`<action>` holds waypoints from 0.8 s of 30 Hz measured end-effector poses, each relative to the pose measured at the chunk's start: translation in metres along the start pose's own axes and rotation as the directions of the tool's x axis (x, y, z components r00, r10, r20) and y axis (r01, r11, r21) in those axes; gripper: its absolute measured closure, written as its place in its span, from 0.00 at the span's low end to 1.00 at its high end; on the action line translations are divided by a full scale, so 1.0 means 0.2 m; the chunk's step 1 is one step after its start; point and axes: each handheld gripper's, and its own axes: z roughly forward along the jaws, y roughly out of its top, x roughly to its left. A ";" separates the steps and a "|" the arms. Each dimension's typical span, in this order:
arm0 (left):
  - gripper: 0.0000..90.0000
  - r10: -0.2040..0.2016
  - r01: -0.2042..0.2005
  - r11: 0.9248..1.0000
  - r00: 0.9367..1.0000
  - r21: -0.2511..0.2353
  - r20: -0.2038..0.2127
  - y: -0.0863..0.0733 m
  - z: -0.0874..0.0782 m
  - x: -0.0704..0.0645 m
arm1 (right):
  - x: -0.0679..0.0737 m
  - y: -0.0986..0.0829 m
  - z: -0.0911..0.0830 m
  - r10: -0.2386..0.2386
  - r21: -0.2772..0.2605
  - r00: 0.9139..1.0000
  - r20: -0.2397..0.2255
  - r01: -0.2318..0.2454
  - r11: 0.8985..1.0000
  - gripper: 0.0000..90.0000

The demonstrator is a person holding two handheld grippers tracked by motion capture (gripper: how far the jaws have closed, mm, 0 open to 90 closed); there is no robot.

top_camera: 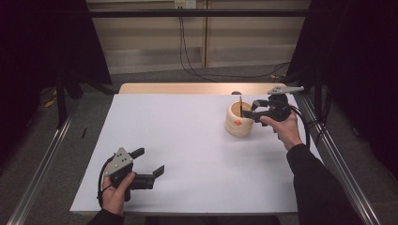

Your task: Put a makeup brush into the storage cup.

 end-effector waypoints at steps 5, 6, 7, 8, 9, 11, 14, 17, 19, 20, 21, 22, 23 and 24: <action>0.02 0.003 -0.003 1.000 1.000 -0.001 0.000 0.00 0.00 0.00 | 0.01 -0.02 -0.02 -0.003 -0.037 1.000 -0.004 0.003 0.999 0.01; 0.02 0.000 0.000 1.000 1.000 -0.002 0.000 0.00 0.00 0.00 | 0.01 -0.02 -0.02 -0.001 -0.038 1.000 -0.007 0.001 0.999 0.01; 0.02 -0.002 0.002 1.000 1.000 -0.004 0.002 0.00 0.01 0.00 | 0.02 -0.02 -0.02 0.004 -0.039 1.000 -0.009 -0.004 0.999 0.02; 0.02 -0.002 0.002 1.000 1.000 -0.004 -0.003 0.00 0.01 0.00 | 0.02 -0.03 -0.03 0.017 -0.046 1.000 -0.014 -0.018 0.999 0.02; 0.02 0.000 0.000 1.000 1.000 -0.002 -0.001 0.00 0.01 0.00 | 0.02 -0.03 -0.03 0.016 -0.046 1.000 -0.025 -0.017 0.999 0.02; 0.02 0.003 -0.003 1.000 1.000 -0.006 0.009 0.00 0.00 0.00 | 0.03 -0.03 -0.06 0.020 -0.065 0.999 -0.028 -0.022 0.998 0.01; 0.02 0.010 -0.010 1.000 1.000 -0.007 0.006 0.00 -0.01 0.00 | 0.04 -0.04 -0.07 0.027 -0.075 1.000 0.006 -0.026 0.997 0.04; 0.02 0.013 -0.013 1.000 1.000 -0.005 0.002 0.00 -0.01 -0.01 | 0.05 -0.05 -0.08 0.018 -0.088 1.000 0.001 -0.017 0.996 0.02; 0.02 0.009 -0.009 1.000 1.000 -0.009 0.005 0.00 -0.01 0.00 | 0.06 -0.06 -0.08 0.015 -0.090 1.000 0.021 -0.013 0.996 0.02; 0.02 0.013 -0.013 1.000 1.000 -0.010 0.005 0.00 -0.01 0.00 | 0.07 -0.07 -0.09 0.020 -0.099 1.000 0.023 -0.017 0.995 0.02; 0.02 0.012 -0.012 1.000 1.000 -0.011 0.004 0.00 -0.01 0.00 | 0.07 -0.08 -0.09 0.022 -0.108 1.000 0.018 -0.020 0.994 0.02; 0.02 0.010 -0.010 1.000 1.000 -0.009 0.006 0.00 -0.01 0.00 | 0.08 -0.09 -0.09 0.017 -0.105 1.000 0.015 -0.016 0.994 0.02; 0.02 0.010 -0.010 1.000 1.000 -0.009 0.003 0.00 -0.01 0.00 | 0.08 -0.10 -0.10 0.008 -0.106 1.000 0.028 -0.005 0.994 0.01; 0.02 0.012 -0.012 1.000 1.000 -0.008 0.004 0.00 -0.01 0.00 | 0.09 -0.11 -0.10 0.003 -0.115 0.999 0.045 0.002 0.993 0.01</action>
